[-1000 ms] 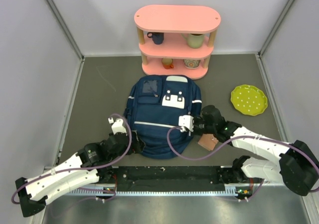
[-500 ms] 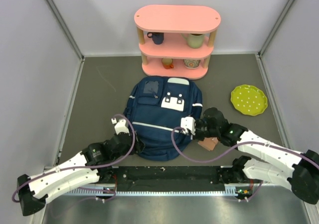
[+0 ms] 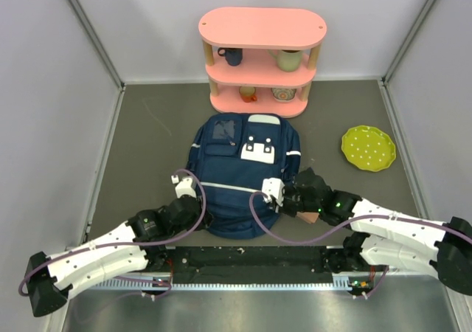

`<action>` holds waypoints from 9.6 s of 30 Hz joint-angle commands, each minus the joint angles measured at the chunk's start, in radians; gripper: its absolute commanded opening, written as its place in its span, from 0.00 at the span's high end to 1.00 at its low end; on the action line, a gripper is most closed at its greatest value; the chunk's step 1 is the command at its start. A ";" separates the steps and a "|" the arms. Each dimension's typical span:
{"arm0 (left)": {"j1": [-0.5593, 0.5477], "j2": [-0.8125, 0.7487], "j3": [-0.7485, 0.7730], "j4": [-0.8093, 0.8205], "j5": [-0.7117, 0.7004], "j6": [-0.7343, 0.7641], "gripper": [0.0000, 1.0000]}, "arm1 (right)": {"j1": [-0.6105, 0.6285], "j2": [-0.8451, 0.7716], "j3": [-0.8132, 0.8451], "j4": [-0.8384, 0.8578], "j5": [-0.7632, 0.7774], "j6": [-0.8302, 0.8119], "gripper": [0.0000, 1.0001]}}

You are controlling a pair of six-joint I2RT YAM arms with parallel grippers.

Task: Pack the student bag
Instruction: Unzip the student bag at the center of the board.

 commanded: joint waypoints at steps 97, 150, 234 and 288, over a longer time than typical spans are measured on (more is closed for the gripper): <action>-0.380 0.585 0.504 0.088 -0.318 -0.337 0.45 | -0.296 -0.028 0.208 -0.145 0.537 1.182 0.01; -0.416 1.016 0.642 -0.070 -0.589 -0.643 0.54 | -0.296 -0.032 0.170 -0.109 0.451 1.160 0.01; -0.279 0.481 0.297 0.276 -0.272 0.135 1.00 | -0.408 -0.106 0.052 -0.111 -0.003 1.447 0.30; 0.061 0.353 0.332 -0.020 -0.447 0.230 0.25 | -0.511 0.135 0.283 -0.155 0.045 1.130 1.00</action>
